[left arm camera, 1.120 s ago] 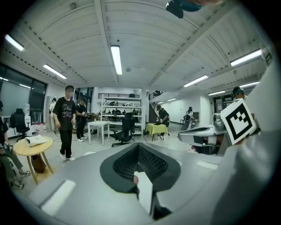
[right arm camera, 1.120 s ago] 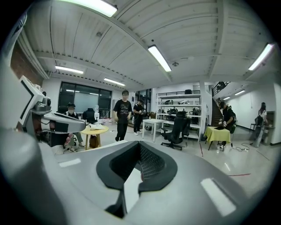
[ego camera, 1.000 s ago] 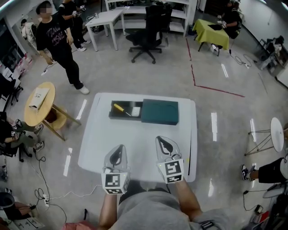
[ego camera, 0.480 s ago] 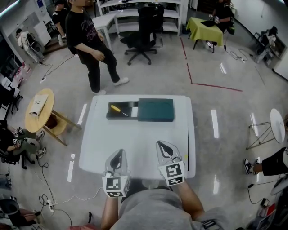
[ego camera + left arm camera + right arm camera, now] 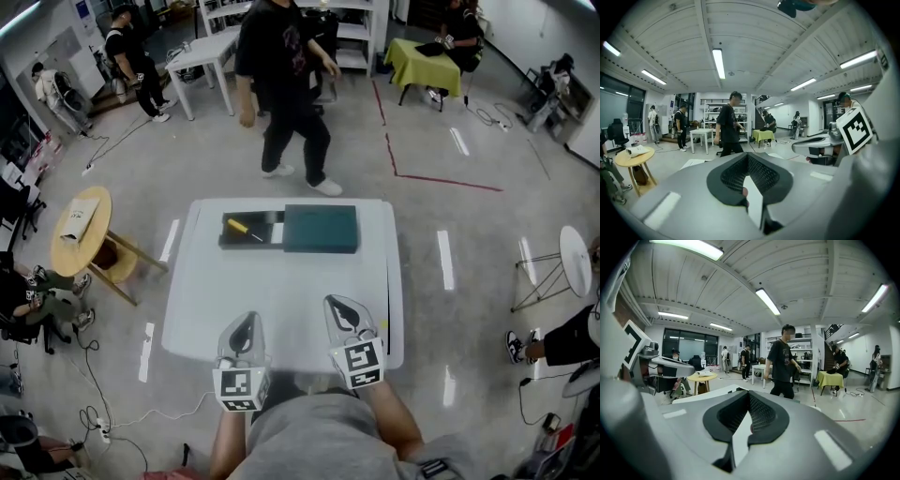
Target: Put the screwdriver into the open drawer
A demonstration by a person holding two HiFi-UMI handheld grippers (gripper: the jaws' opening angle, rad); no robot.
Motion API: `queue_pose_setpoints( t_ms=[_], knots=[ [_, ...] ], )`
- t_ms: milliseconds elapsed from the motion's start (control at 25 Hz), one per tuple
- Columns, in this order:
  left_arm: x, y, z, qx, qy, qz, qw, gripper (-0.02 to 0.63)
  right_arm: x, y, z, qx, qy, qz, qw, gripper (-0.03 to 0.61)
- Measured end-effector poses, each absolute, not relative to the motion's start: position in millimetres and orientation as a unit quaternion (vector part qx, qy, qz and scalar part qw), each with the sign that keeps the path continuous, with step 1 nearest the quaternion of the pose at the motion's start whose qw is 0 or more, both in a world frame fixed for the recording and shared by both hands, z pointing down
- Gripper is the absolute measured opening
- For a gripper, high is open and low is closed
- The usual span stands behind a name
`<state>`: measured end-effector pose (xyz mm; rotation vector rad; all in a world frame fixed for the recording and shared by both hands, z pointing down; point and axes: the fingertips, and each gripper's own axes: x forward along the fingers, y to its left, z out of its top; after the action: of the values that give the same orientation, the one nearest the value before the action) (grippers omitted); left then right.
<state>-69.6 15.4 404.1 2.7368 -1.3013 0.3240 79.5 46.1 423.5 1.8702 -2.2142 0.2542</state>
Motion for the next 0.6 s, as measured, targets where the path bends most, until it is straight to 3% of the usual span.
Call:
queue_pose_setpoints(
  t_ms=[600],
  knots=[
    [-62, 27, 400, 0.898, -0.425, 0.105, 0.044, 0.011, 79, 56, 420, 0.63, -0.763, 0.084, 0.114, 0.003]
  ],
)
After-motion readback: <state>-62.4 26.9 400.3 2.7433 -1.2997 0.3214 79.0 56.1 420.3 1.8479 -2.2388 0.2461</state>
